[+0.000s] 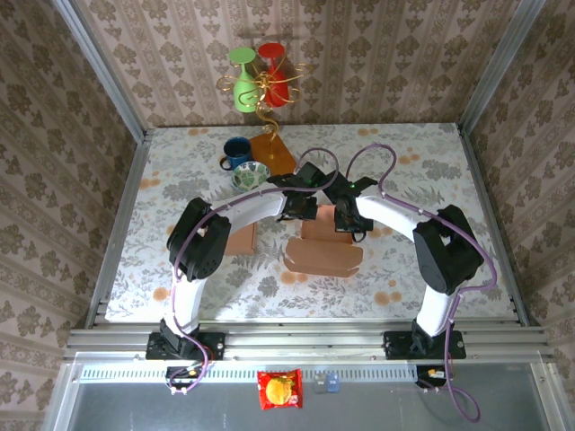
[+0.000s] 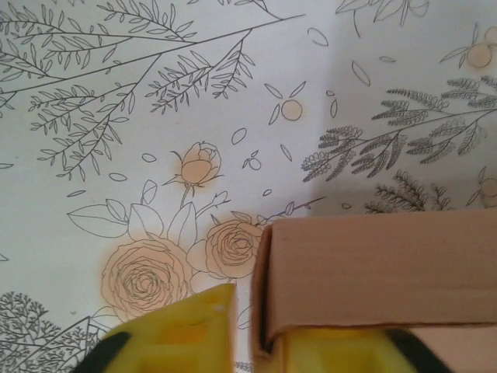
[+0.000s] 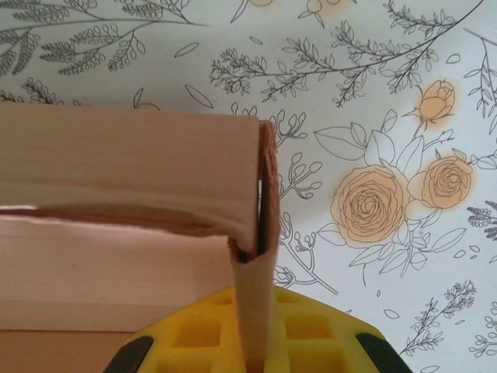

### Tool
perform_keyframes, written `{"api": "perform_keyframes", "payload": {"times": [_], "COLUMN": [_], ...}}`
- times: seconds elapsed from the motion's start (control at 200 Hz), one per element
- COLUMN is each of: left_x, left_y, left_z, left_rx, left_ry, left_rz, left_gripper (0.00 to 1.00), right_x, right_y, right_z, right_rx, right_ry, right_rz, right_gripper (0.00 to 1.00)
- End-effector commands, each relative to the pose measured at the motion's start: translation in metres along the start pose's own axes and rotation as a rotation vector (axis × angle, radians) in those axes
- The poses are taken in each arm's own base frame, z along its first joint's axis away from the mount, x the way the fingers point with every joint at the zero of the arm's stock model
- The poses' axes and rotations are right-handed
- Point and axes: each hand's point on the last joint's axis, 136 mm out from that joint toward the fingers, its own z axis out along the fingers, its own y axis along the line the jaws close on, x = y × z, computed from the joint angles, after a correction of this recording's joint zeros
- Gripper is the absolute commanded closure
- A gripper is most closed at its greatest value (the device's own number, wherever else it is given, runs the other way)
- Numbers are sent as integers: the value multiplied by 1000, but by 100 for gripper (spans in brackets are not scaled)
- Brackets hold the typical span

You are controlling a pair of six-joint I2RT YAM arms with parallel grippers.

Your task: Fold the paper box

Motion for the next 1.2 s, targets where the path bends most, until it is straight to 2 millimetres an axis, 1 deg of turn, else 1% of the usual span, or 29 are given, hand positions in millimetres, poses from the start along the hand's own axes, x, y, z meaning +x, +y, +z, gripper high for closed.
{"api": "perform_keyframes", "payload": {"times": [0.0, 0.095, 0.175, 0.385, 0.485, 0.6, 0.755, 0.88, 1.015, 1.19], "left_x": [24, 11, 4, 0, 0, 2, -4, -9, -11, -23], "left_y": [-13, -26, -33, -52, -59, -58, -56, -59, -60, -61], "left_z": [-8, -22, -29, -36, -36, -35, -42, -49, -53, -62], "left_rx": [-105, -29, 32, 214, 278, 291, 319, 350, 387, 446], "left_ry": [18, -19, -29, -14, 4, 18, 2, -10, -13, -33], "left_rz": [105, 80, 42, -37, -55, -67, -91, -101, -140, -167], "left_gripper": [69, 63, 61, 56, 53, 52, 51, 47, 44, 40], "right_x": [4, 5, 5, 4, 5, 6, 8, 9, 9, 11], "right_y": [-12, -12, -12, -14, -15, -17, -21, -24, -28, -33], "right_z": [9, 12, 13, 16, 18, 19, 23, 26, 28, 30], "right_rx": [102, 110, 116, 127, 129, 130, 125, 117, 111, 111], "right_ry": [1, 9, 14, 35, 48, 60, 81, 98, 122, 157], "right_rz": [-23, -28, -29, -22, -14, -5, 17, 42, 74, 117], "right_gripper": [100, 100, 100, 100, 100, 100, 100, 100, 100, 100]}}
